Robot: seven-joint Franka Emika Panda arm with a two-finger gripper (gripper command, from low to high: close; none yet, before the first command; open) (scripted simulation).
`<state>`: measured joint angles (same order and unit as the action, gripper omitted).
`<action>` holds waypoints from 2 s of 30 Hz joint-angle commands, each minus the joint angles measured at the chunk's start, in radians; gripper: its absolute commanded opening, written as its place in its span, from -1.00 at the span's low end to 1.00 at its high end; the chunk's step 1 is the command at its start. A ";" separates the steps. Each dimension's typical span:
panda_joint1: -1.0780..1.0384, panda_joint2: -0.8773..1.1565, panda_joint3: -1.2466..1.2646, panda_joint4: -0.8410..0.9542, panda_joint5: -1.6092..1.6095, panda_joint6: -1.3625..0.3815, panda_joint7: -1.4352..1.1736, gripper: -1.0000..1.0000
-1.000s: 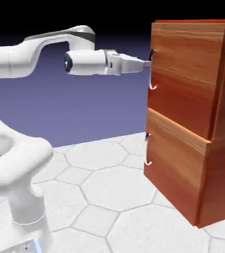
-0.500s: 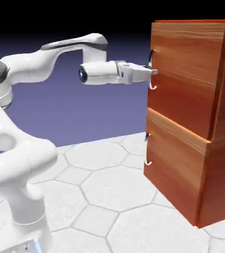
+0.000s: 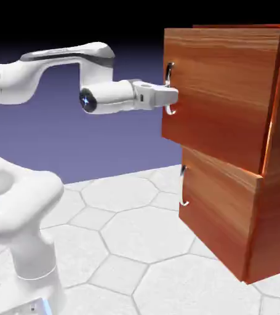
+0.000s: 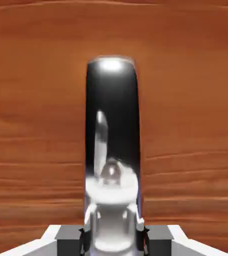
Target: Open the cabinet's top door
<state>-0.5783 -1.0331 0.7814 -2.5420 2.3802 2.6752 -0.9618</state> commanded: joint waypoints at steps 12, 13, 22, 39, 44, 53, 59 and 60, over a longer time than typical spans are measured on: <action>0.250 -0.161 -0.435 -0.273 -0.420 -0.325 0.080 -1.00; 0.257 -0.173 -0.471 -0.287 -0.458 -0.354 0.086 -1.00; 0.266 -0.216 -0.797 -0.337 -0.793 -0.622 0.110 -1.00; 0.433 -0.055 -1.377 -0.149 -1.326 -1.020 0.079 -1.00; 0.588 -0.072 -1.526 -0.079 -1.459 -1.035 0.114 -1.00; 0.877 0.030 -1.830 0.217 -1.644 -1.316 0.113 -1.00; 1.035 -0.154 -1.884 0.228 -1.805 -1.231 0.258 -1.00; 1.050 -0.190 -1.881 0.217 -1.827 -1.206 0.283 -1.00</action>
